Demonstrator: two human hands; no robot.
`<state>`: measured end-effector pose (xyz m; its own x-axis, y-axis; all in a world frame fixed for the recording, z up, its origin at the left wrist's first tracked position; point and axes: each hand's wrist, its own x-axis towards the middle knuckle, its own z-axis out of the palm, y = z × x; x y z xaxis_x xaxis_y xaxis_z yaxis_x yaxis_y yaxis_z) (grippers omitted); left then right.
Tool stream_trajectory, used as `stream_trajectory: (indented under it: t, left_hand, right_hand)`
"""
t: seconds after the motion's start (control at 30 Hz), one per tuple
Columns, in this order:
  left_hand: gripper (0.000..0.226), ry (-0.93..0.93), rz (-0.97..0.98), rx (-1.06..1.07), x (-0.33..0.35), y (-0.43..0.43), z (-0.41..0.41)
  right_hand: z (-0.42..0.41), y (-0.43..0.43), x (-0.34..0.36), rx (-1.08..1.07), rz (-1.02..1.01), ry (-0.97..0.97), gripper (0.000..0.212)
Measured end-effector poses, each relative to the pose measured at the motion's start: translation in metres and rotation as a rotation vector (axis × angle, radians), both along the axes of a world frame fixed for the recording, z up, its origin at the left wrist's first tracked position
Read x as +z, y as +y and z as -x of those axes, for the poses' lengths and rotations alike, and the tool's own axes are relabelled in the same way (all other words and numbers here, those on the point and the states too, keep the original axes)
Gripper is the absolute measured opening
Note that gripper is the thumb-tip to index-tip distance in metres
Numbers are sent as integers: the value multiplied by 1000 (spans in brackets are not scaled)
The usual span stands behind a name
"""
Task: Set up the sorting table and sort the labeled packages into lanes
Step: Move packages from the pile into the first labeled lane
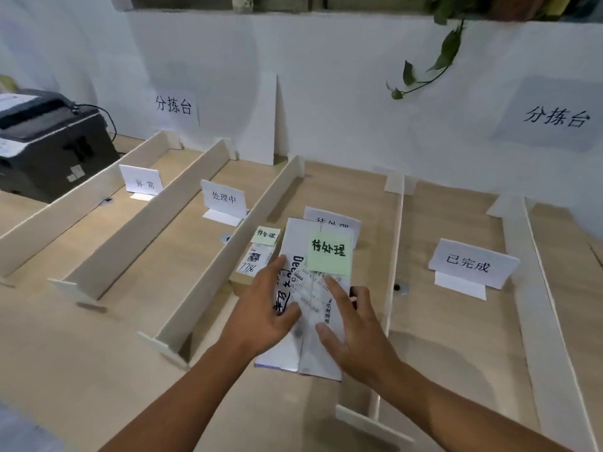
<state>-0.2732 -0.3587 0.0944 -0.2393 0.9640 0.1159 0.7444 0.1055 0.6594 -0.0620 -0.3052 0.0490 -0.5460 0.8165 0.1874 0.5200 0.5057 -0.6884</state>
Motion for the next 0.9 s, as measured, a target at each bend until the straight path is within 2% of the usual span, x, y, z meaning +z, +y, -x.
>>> stream_trajectory:
  t: [0.13, 0.3, 0.53, 0.63, 0.8, 0.9]
  left_hand:
    - [82, -18, 75, -45, -34, 58, 31]
    - [84, -83, 163, -67, -91, 121, 63]
    - [77, -85, 253, -59, -139, 167, 70]
    - [72, -66, 314, -68, -155, 179, 72]
    - [71, 70, 372, -80, -170, 175, 69]
    - [72, 188, 293, -183, -154, 174, 67]
  right_hand:
    - [30, 43, -25, -84, 4, -120, 77]
    - [65, 93, -66, -149, 132, -138, 71]
    - [101, 134, -115, -248, 203, -181, 68]
    - [117, 135, -139, -250, 247, -280, 70]
    - [121, 131, -147, -263, 269, -415, 69]
    - [107, 131, -117, -274, 234, -414, 67]
